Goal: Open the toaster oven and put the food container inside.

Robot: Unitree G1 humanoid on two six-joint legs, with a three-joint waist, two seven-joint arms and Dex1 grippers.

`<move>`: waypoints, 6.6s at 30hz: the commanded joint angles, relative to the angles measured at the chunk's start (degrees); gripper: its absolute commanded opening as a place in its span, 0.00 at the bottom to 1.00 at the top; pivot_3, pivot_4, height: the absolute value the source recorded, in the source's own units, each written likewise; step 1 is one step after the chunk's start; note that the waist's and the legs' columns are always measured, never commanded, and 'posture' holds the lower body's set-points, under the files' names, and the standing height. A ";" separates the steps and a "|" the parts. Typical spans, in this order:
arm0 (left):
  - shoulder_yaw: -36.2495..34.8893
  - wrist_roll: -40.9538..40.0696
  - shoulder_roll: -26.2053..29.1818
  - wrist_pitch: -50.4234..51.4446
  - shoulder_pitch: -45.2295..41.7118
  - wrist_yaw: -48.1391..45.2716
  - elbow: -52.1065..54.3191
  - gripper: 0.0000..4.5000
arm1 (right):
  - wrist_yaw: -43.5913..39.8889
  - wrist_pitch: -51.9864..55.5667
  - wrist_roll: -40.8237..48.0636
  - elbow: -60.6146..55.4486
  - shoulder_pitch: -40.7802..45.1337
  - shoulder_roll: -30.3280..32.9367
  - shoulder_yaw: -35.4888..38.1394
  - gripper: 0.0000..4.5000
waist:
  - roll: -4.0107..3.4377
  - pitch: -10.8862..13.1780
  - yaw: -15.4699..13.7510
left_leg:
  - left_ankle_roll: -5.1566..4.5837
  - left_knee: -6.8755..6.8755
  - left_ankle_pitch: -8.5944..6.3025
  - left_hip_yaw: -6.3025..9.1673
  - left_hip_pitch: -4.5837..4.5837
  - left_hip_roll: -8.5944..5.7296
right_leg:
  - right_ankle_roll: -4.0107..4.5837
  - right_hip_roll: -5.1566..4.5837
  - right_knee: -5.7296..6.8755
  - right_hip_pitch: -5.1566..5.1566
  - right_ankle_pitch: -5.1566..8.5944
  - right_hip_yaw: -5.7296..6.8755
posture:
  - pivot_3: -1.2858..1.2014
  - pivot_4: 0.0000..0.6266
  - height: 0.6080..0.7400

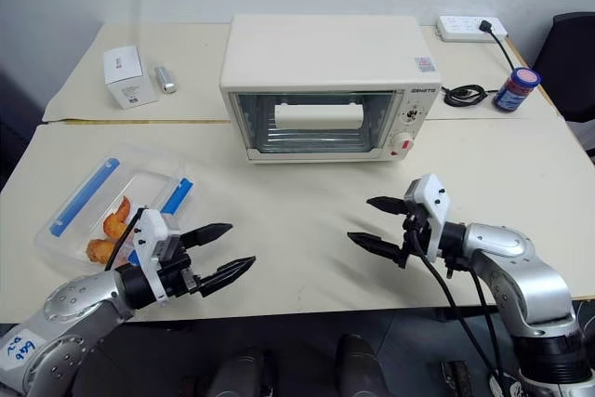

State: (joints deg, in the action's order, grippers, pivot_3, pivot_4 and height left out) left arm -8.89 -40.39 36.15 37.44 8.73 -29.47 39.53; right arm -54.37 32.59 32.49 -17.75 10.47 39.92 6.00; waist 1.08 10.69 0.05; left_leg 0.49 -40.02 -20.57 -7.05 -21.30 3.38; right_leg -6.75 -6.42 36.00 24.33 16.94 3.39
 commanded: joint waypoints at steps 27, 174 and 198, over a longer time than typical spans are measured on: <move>-18.62 -38.86 16.97 11.94 -17.90 -1.71 -0.84 1.00 | 3.42 6.03 6.16 13.76 24.08 -3.62 1.21 1.00 | 0.00 0.00 0.17 | 0.00 -0.02 0.00 0.15 0.02 0.03 | 0.00 0.02 0.12 0.01 0.00 -0.04 | 0.52 0.24 1.00; 2.46 -71.11 34.48 13.81 -27.75 57.72 -12.87 0.04 | -10.35 17.31 22.56 -3.37 7.15 13.57 16.51 1.00 | -0.04 0.04 -0.19 | 0.36 0.76 -0.22 -0.10 0.98 0.22 | 0.88 0.46 -0.31 -0.58 0.41 -0.34 | 0.52 0.24 1.00; 11.39 -48.18 6.81 32.32 -59.86 51.76 -33.83 0.62 | -4.41 11.69 23.44 -9.36 -8.79 12.57 25.97 1.00 | 0.01 0.06 -1.36 | 0.44 0.35 0.01 -0.01 0.87 0.31 | 0.26 0.74 -0.36 -0.72 0.08 -0.49 | 0.52 0.24 1.00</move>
State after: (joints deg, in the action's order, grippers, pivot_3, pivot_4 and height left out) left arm 6.80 -87.84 41.61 70.05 -50.85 24.59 2.59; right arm -58.38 45.95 56.25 -26.61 1.58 51.90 29.97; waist 1.09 10.75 -1.31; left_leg 0.94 -39.65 -20.56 -7.07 -20.43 3.70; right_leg -6.48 -5.68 35.65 23.63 17.02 2.89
